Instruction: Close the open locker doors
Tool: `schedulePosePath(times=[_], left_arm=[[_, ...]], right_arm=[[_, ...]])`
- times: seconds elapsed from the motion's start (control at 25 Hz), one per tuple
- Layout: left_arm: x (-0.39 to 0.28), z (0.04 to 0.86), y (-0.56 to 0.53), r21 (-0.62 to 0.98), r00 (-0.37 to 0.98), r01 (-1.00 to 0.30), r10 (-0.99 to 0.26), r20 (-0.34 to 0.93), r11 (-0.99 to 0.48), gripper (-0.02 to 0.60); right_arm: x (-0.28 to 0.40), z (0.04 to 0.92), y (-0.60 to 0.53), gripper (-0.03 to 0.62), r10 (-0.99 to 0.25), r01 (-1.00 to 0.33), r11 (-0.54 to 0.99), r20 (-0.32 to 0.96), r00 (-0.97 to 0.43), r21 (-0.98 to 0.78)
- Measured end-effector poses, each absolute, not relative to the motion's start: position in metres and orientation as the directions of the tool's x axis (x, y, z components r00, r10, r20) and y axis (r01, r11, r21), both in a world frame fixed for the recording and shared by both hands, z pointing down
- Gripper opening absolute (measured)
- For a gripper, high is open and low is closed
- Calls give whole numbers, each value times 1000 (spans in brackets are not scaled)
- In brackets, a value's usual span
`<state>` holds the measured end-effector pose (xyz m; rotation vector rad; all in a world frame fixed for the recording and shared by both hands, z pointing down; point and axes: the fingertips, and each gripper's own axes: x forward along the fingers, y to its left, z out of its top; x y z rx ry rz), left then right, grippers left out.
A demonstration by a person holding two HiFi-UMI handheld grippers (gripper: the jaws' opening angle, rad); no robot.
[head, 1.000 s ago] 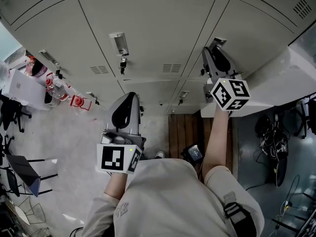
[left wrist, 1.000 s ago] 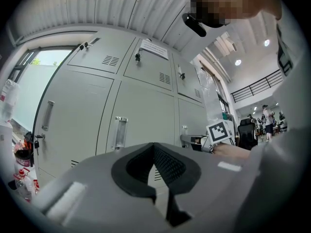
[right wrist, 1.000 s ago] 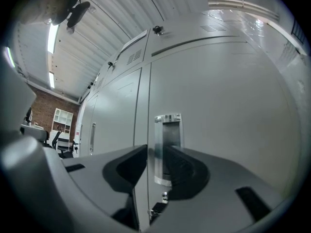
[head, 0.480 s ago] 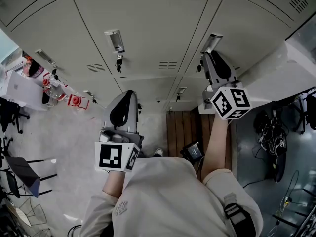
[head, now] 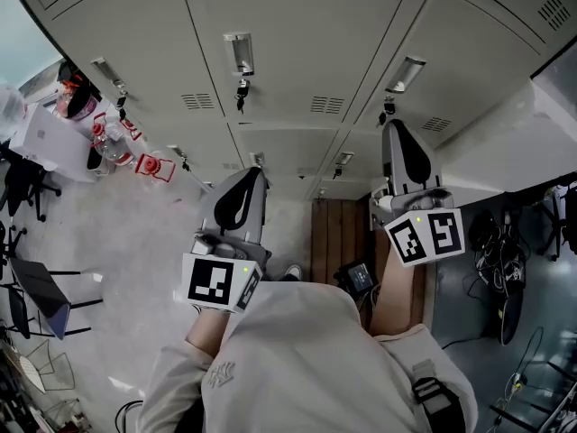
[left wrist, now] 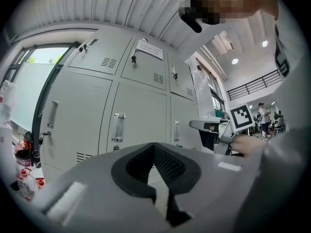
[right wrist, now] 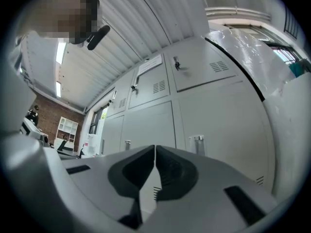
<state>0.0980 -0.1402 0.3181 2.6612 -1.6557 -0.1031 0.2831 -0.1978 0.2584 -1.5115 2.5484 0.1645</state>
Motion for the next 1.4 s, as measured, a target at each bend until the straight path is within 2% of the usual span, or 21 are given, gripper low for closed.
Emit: schedulePosePath(times=[0.24, 0.48, 0.8, 1.4], left_arm=[[84, 322, -110, 47, 415, -908, -909, -46, -417, 8], [73, 324, -89, 47, 377, -924, -925, -52, -380, 8], [89, 341, -75, 27, 421, -906, -906, -35, -422, 8], [102, 343, -84, 34, 458, -888, -888, -37, -459, 8]], right_arm=[[267, 265, -141, 11, -852, -865, 501, -197, -485, -39], [257, 303, -102, 11, -858, -860, 509, -99, -504, -29], [242, 358, -73, 11, -851, -848, 520, 16, -524, -104], [266, 356, -87, 11, -880, -879, 473, 28, -475, -63]])
